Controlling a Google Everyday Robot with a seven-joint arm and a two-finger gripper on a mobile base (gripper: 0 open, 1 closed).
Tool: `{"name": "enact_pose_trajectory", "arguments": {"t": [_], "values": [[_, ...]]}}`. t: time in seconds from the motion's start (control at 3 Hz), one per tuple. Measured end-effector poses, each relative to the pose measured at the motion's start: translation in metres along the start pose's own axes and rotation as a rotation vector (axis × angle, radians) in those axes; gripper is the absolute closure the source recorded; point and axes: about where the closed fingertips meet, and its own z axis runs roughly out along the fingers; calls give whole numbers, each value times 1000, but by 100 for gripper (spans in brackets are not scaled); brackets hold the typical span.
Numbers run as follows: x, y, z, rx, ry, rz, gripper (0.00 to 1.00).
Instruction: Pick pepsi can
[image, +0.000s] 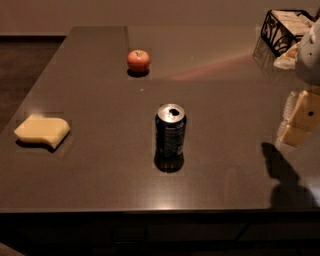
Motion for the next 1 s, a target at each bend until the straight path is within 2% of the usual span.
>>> {"name": "enact_pose_trajectory", "arguments": {"t": [0.33,0.67,1.0], "values": [[0,0,0,0,0,0,0],[-26,2,10,-2,-53,-16,0],[-65,11,29,-41,-139,-35,0]]}}
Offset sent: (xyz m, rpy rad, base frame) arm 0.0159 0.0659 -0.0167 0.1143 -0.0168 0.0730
